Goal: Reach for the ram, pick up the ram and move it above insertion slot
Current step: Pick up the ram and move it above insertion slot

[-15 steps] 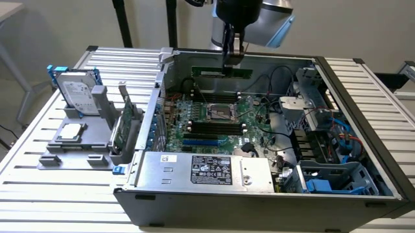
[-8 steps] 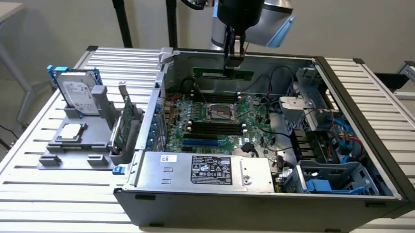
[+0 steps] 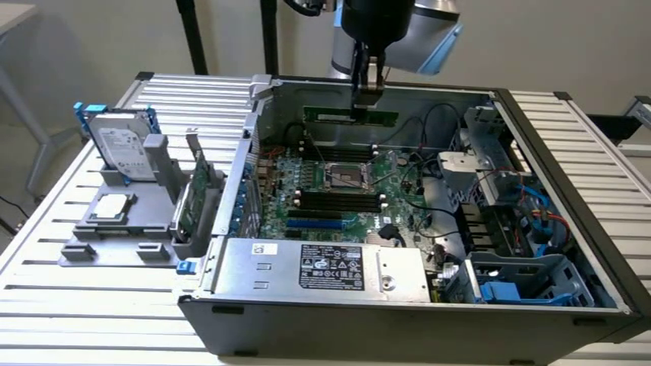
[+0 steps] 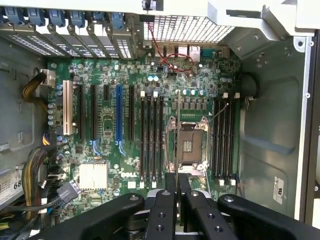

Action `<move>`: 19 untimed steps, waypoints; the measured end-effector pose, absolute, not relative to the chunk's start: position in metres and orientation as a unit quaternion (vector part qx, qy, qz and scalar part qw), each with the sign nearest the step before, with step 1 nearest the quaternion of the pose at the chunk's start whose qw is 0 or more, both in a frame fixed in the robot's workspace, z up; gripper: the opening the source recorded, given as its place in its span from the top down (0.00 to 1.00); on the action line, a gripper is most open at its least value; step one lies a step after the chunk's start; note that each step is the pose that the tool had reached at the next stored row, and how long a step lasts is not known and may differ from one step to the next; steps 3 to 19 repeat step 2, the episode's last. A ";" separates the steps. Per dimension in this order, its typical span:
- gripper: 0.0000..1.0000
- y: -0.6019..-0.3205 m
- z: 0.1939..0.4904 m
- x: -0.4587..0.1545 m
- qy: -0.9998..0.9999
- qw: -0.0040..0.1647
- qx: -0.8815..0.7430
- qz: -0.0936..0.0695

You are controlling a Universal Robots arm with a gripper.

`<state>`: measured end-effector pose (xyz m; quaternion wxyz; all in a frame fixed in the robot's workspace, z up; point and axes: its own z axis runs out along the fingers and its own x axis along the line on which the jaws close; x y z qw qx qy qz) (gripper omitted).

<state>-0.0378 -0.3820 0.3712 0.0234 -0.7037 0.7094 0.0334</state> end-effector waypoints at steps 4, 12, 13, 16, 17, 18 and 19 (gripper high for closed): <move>0.87 -0.382 0.371 -0.038 0.709 0.023 -0.704 0.033; 0.87 -0.382 0.371 -0.038 0.709 0.023 -0.704 0.033; 0.87 -0.382 0.371 -0.038 0.709 0.023 -0.704 0.033; 0.87 -0.382 0.371 -0.038 0.709 0.023 -0.704 0.033; 0.87 -0.382 0.371 -0.038 0.709 0.023 -0.704 0.033; 0.87 -0.382 0.371 -0.038 0.709 0.023 -0.704 0.033; 0.87 -0.382 0.371 -0.038 0.709 0.023 -0.704 0.033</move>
